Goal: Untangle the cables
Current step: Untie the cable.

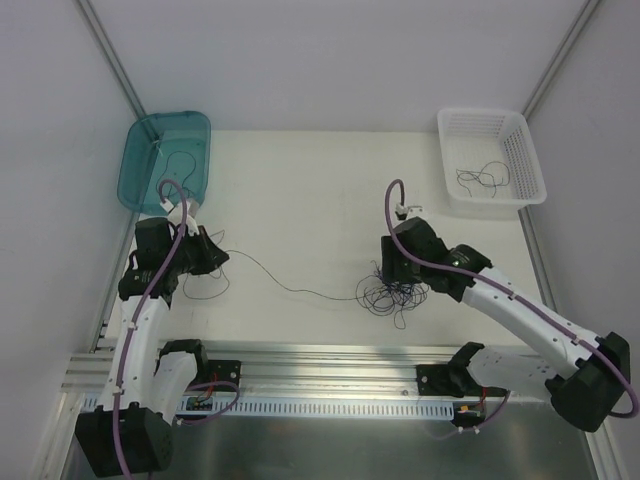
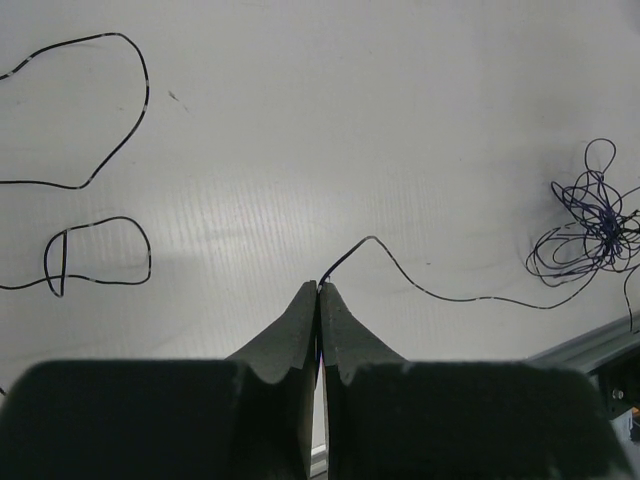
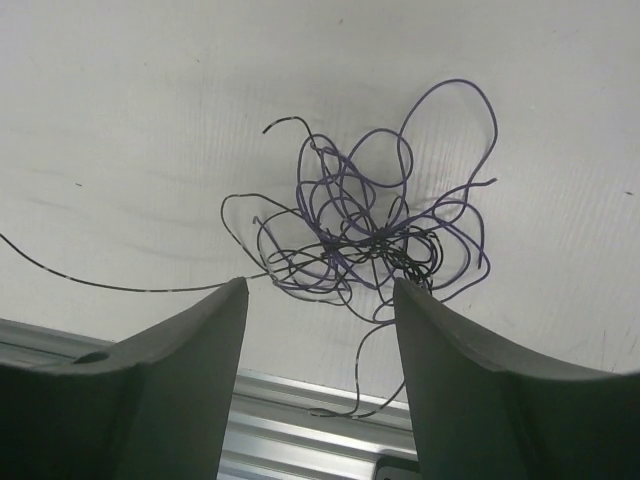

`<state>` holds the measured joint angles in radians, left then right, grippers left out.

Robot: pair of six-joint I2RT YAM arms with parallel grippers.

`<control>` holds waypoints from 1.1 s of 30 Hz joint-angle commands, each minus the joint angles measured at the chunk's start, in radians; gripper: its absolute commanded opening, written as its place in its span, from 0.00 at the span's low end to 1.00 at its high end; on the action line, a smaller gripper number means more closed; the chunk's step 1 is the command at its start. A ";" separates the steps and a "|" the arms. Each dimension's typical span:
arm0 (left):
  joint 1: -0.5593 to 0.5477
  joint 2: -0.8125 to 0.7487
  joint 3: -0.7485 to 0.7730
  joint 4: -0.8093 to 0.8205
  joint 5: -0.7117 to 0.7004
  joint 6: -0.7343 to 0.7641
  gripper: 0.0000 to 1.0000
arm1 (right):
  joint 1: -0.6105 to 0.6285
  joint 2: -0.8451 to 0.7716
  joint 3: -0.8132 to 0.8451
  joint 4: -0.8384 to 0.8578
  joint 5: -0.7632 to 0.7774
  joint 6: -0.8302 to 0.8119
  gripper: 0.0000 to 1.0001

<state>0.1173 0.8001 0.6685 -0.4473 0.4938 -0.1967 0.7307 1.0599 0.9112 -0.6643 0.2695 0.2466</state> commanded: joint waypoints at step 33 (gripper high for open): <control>-0.701 0.069 -0.066 0.421 -0.151 -0.388 0.81 | 0.047 0.272 0.052 0.235 -0.150 0.128 0.06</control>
<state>-0.4831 0.8276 0.6003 -0.1635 0.4400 -0.4763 0.7563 1.3529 0.9024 -0.4862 0.1654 0.3252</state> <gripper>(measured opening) 0.798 0.047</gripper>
